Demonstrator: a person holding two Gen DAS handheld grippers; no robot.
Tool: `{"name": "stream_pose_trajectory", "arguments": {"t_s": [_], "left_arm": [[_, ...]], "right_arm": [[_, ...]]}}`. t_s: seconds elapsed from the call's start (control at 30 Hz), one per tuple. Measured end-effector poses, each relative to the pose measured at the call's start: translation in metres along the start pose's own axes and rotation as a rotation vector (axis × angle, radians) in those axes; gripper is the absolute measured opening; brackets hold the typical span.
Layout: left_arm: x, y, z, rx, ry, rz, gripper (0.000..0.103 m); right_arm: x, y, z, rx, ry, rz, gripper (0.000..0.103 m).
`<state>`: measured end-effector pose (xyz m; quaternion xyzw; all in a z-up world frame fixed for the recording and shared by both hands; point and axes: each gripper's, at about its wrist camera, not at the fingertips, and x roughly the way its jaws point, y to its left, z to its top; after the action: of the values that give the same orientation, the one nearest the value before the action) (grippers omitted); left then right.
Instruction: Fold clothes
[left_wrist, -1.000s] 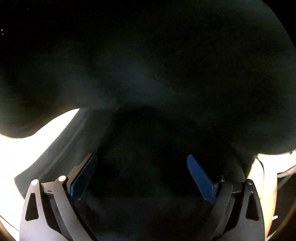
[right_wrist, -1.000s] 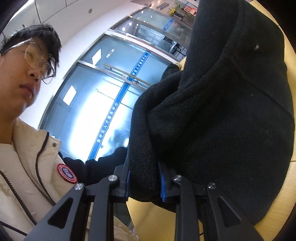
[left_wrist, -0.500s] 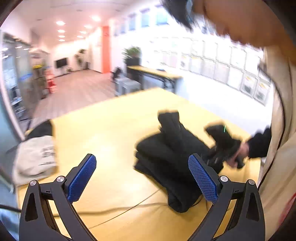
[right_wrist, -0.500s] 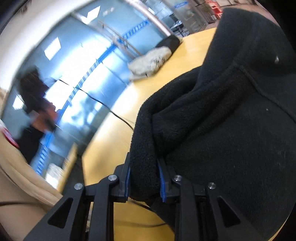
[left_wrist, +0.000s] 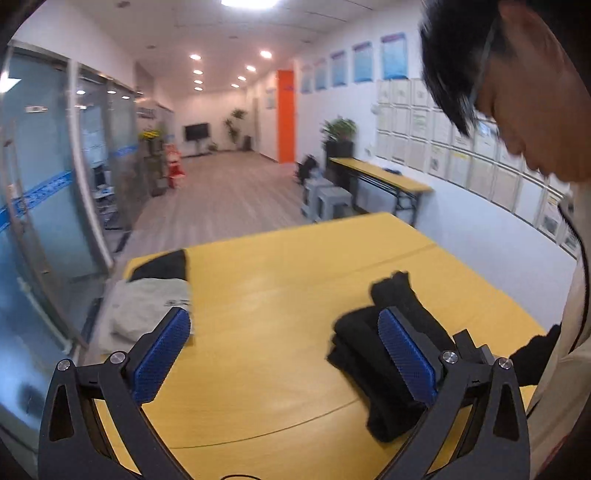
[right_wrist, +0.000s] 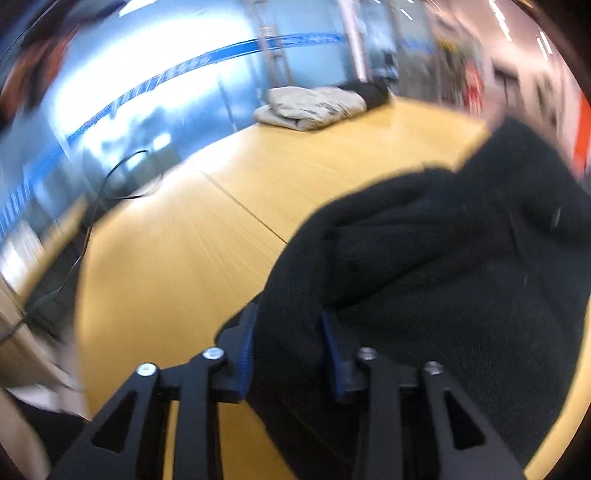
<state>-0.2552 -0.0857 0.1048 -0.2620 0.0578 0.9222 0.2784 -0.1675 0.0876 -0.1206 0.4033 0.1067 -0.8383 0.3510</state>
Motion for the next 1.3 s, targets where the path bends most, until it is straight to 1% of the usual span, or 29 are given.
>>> {"name": "stream_pose_trajectory", "arguments": {"t_s": [0.03, 0.07, 0.1, 0.17, 0.27, 0.3, 0.33, 0.4, 0.43, 0.47, 0.5, 0.53, 0.57, 0.63, 0.67, 0.7, 0.73, 0.77, 0.83, 0.87, 0.9, 0.97, 1.0, 1.07, 1.13, 1.17, 1.2, 1.27, 1.3], "left_arm": [[0.027, -0.009, -0.006, -0.008, -0.006, -0.058, 0.103], [0.047, -0.016, -0.009, -0.017, -0.008, -0.11, 0.103], [0.067, -0.024, -0.012, -0.025, -0.01, -0.159, 0.103], [0.108, -0.043, -0.01, -0.016, -0.006, -0.248, 0.103], [0.162, -0.083, 0.002, 0.032, 0.002, -0.39, 0.103], [0.178, -0.099, 0.007, 0.06, 0.007, -0.454, 0.103], [0.202, -0.12, 0.01, 0.109, 0.016, -0.524, 0.103], [0.227, -0.155, 0.014, 0.204, 0.031, -0.601, 0.103], [0.247, -0.173, 0.011, 0.254, 0.046, -0.639, 0.103], [0.268, -0.189, 0.005, 0.303, 0.067, -0.66, 0.103], [0.286, -0.202, -0.001, 0.336, 0.101, -0.67, 0.103], [0.312, -0.212, -0.013, 0.36, 0.158, -0.683, 0.103], [0.339, -0.221, -0.03, 0.384, 0.231, -0.679, 0.103], [0.374, -0.23, -0.064, 0.433, 0.348, -0.654, 0.103], [0.379, -0.23, -0.075, 0.451, 0.36, -0.646, 0.103], [0.382, -0.23, -0.085, 0.468, 0.363, -0.639, 0.103], [0.386, -0.229, -0.095, 0.485, 0.365, -0.632, 0.103], [0.386, -0.226, -0.1, 0.476, 0.353, -0.635, 0.103], [0.387, -0.221, -0.103, 0.454, 0.351, -0.637, 0.103], [0.389, -0.221, -0.105, 0.455, 0.346, -0.634, 0.103], [0.392, -0.222, -0.11, 0.46, 0.336, -0.628, 0.103], [0.39, -0.226, -0.115, 0.477, 0.312, -0.607, 0.103], [0.388, -0.227, -0.116, 0.476, 0.303, -0.598, 0.103], [0.386, -0.227, -0.119, 0.463, 0.29, -0.584, 0.103], [0.386, -0.227, -0.123, 0.446, 0.278, -0.571, 0.103], [0.386, -0.228, -0.126, 0.446, 0.267, -0.565, 0.103], [0.387, -0.228, -0.129, 0.447, 0.256, -0.56, 0.103], [0.383, -0.229, -0.13, 0.447, 0.238, -0.552, 0.103], [0.378, -0.229, -0.128, 0.447, 0.233, -0.55, 0.103]], "right_arm": [[0.006, 0.024, -0.013, -0.085, -0.004, -0.051, 0.054], [0.006, 0.035, -0.02, -0.143, -0.007, -0.084, 0.064], [0.006, 0.046, -0.022, -0.184, -0.013, -0.11, 0.07], [0.005, 0.058, -0.024, -0.208, -0.029, -0.135, 0.074], [0.006, 0.059, -0.025, -0.179, -0.059, -0.128, 0.074], [0.005, 0.057, -0.026, -0.172, -0.072, -0.122, 0.074], [0.002, 0.056, -0.028, -0.172, -0.081, -0.116, 0.074], [-0.007, 0.056, -0.039, -0.21, -0.079, -0.1, 0.074], [-0.006, 0.057, -0.044, -0.227, -0.07, -0.081, 0.074], [-0.007, 0.058, -0.051, -0.243, -0.063, -0.057, 0.074], [-0.009, 0.058, -0.056, -0.255, -0.062, -0.05, 0.074], [-0.012, 0.058, -0.062, -0.262, -0.061, -0.042, 0.074], [-0.018, 0.056, -0.066, -0.256, -0.061, -0.037, 0.074], [-0.033, 0.049, -0.074, -0.216, -0.07, -0.043, 0.071], [-0.041, 0.045, -0.078, -0.195, -0.075, -0.058, 0.07], [-0.052, 0.041, -0.084, -0.171, -0.084, -0.101, 0.07], [-0.061, 0.038, -0.091, -0.155, -0.09, -0.159, 0.071], [-0.067, 0.036, -0.098, -0.149, -0.088, -0.258, 0.072], [-0.072, 0.034, -0.112, -0.172, -0.055, -0.531, 0.08], [-0.065, 0.033, -0.114, -0.198, -0.026, -0.622, 0.086], [-0.058, 0.032, -0.116, -0.224, 0.005, -0.691, 0.086], [-0.043, 0.031, -0.117, -0.27, 0.061, -0.696, 0.086], [-0.035, 0.033, -0.114, -0.294, 0.073, -0.691, 0.087], [-0.023, 0.032, -0.104, -0.312, 0.073, -0.735, 0.087], [-0.02, 0.02, -0.092, -0.245, 0.067, -0.761, 0.084], [-0.022, 0.013, -0.087, -0.193, 0.059, -0.762, 0.076], [-0.028, 0.003, -0.085, -0.121, 0.043, -0.744, 0.071], [-0.041, -0.014, -0.081, 0.015, 0.015, -0.707, 0.068], [-0.047, -0.018, -0.085, 0.059, 0.011, -0.696, 0.063]]}}
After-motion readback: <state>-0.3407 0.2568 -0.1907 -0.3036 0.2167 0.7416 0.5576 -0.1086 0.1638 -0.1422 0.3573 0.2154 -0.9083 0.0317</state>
